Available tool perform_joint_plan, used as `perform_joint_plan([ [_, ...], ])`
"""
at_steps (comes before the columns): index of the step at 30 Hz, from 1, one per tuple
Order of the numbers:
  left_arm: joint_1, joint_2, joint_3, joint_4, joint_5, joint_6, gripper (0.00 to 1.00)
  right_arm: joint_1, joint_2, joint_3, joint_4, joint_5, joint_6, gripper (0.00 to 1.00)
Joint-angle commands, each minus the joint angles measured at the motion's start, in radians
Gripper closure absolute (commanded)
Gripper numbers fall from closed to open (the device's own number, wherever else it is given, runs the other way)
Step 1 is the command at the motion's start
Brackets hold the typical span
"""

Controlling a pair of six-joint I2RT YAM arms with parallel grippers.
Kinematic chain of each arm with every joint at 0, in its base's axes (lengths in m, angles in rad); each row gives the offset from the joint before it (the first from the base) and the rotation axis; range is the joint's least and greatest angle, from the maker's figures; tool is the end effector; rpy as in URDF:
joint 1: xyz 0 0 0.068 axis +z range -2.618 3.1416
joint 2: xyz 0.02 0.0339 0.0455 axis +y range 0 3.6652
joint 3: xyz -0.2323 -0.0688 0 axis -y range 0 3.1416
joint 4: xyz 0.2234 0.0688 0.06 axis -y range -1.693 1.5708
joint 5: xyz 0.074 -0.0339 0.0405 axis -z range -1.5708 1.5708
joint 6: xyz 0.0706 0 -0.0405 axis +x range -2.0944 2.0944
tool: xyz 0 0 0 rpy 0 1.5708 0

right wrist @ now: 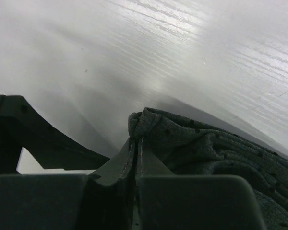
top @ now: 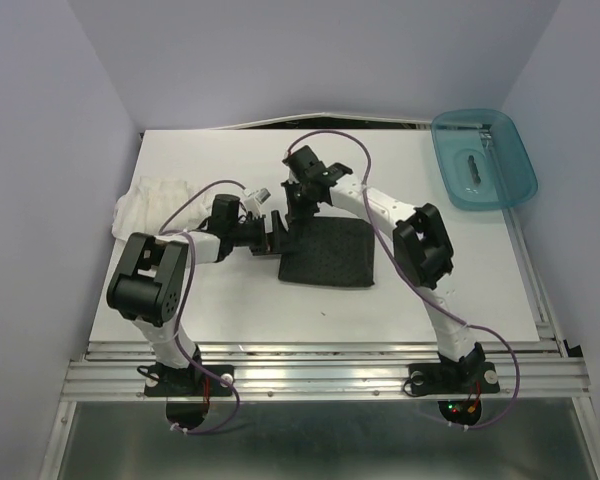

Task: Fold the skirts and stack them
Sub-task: Neatly place the folded skirt to the corner

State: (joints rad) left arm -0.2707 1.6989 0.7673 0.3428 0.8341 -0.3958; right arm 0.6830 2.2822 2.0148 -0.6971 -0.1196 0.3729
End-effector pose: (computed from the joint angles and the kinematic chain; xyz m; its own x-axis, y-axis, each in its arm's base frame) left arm 0.3060 -0.1392 0.1330 -0.7919 -0.0491 -0.6087 0.5071 0.5026 -0.7002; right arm 0.3710 0.3127 0.1699 -0.8411 -0.2180 -0.4949 -0.4004 0.8662 0.2989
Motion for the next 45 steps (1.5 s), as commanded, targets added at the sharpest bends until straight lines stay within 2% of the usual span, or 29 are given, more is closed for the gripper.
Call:
perform_joint_plan([
  [1,-0.045,0.028,-0.008,0.156,0.077,-0.067,0.02,-0.014,-0.073,0.059,0.019,-0.051,0.038,0.99],
  [10,-0.058,0.088,0.004,0.189,-0.029,-0.135,0.03,-0.023,-0.128,0.058,0.022,-0.086,0.055,0.99],
  [21,-0.124,0.165,0.029,0.338,0.033,-0.242,0.09,-0.033,-0.141,0.05,0.031,-0.143,0.081,0.99],
  [22,-0.124,0.169,0.032,0.341,0.028,-0.242,0.11,-0.033,-0.141,0.047,0.031,-0.143,0.081,0.99],
  [25,-0.117,0.163,0.043,0.322,0.005,-0.253,0.28,-0.043,-0.142,0.042,0.031,-0.138,0.08,0.99],
  [26,-0.113,0.151,0.058,0.3,-0.001,-0.241,0.41,-0.043,-0.142,0.042,0.031,-0.132,0.075,0.99],
  [27,-0.11,0.143,0.07,0.264,-0.012,-0.224,0.47,-0.043,-0.144,0.042,0.033,-0.121,0.074,0.99],
  [28,-0.099,0.134,0.085,0.161,-0.045,-0.198,0.55,-0.054,-0.144,0.042,0.031,-0.108,0.06,0.96],
  [29,-0.094,0.111,0.104,0.104,-0.07,-0.126,0.71,-0.063,-0.148,0.042,0.031,-0.079,0.052,0.75],
  [30,-0.093,0.098,0.127,0.025,-0.113,-0.071,0.77,-0.063,-0.148,0.044,0.031,-0.063,0.043,0.62],
  [31,-0.088,0.087,0.188,-0.134,-0.2,-0.02,0.82,-0.075,-0.158,0.041,0.031,-0.048,0.025,0.52],
  [32,-0.084,0.076,0.219,-0.195,-0.24,0.024,0.88,-0.085,-0.164,0.038,0.031,-0.016,0.018,0.44],
  [33,-0.081,0.062,0.284,-0.326,-0.319,0.11,0.9,-0.105,-0.179,0.027,0.031,0.0,0.006,0.22],
  [35,-0.078,0.065,0.36,-0.462,-0.4,0.205,1.0,-0.134,-0.196,0.013,0.03,0.023,0.001,0.14],
  [36,-0.076,0.067,0.394,-0.52,-0.435,0.251,1.0,-0.149,-0.207,0.004,0.03,0.024,-0.005,0.04],
  [37,-0.073,0.067,0.456,-0.606,-0.501,0.324,1.0,-0.18,-0.228,-0.014,0.03,0.029,-0.014,0.0],
  [40,-0.067,0.082,0.594,-0.764,-0.608,0.459,1.0,-0.238,-0.275,-0.06,0.025,0.035,-0.038,0.0],
  [41,-0.064,0.099,0.666,-0.796,-0.634,0.491,1.0,-0.25,-0.289,-0.074,0.025,0.034,-0.045,0.0],
  [42,-0.059,0.11,0.7,-0.867,-0.662,0.518,1.0,-0.263,-0.302,-0.088,0.025,0.034,-0.054,0.0],
  [45,-0.024,0.131,0.798,-0.939,-0.69,0.574,1.0,-0.292,-0.346,-0.138,0.025,0.021,-0.075,0.0],
])
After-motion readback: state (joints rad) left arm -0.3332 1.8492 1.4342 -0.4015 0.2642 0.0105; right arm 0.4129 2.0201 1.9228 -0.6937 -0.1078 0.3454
